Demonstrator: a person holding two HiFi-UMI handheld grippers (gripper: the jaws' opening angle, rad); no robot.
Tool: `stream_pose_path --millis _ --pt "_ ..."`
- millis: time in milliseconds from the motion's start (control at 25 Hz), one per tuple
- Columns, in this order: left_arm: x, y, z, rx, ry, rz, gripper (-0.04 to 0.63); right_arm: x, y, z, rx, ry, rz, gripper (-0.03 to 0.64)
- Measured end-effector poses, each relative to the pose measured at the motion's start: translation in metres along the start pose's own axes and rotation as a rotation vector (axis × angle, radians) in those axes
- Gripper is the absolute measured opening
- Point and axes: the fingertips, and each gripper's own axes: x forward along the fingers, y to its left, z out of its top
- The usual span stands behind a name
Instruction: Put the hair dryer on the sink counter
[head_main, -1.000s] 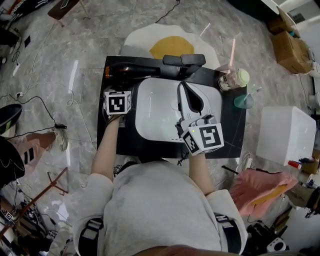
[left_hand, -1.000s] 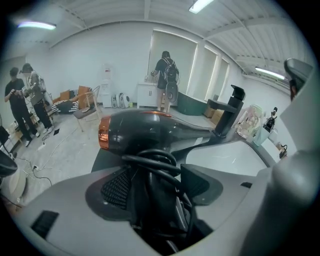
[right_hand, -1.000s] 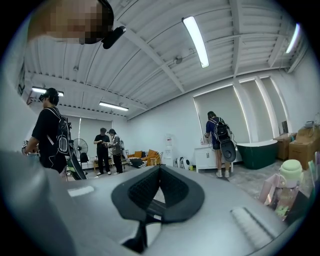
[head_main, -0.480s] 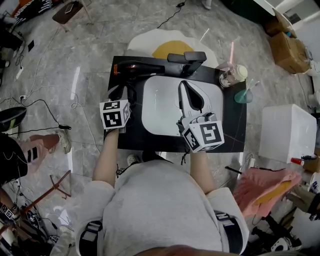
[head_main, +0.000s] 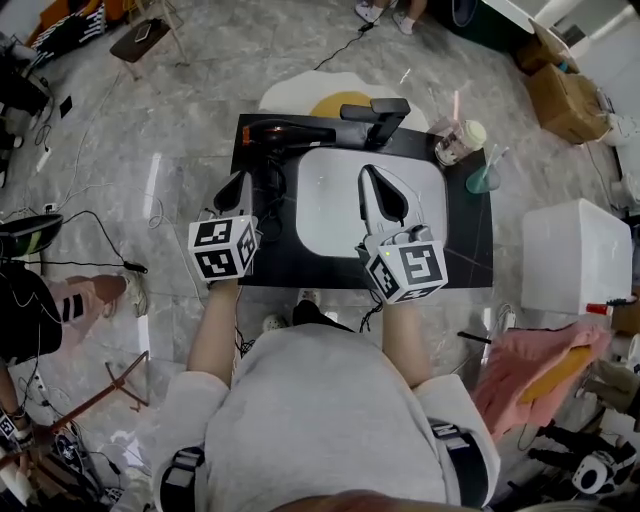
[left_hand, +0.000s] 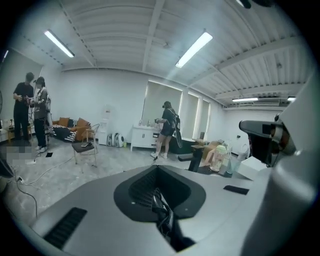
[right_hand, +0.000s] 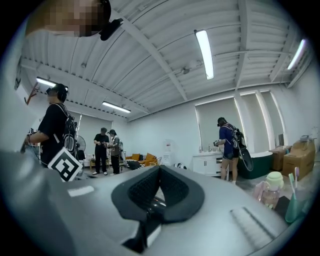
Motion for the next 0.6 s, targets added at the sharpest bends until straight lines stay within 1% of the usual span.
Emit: stream_pose_path --millis 200,600 --pt "-0.047 -0.001 0.028 0.003 -0.101 -0.032 0.008 -0.018 0.026 0.009 -0.019 -0.016 -0.010 0.011" --pt "-0.138 -0.009 0.068 0.091 -0.271 -0.054 0.008 -0.058 0.071 0.027 -0.060 -0.054 -0.039 0.011"
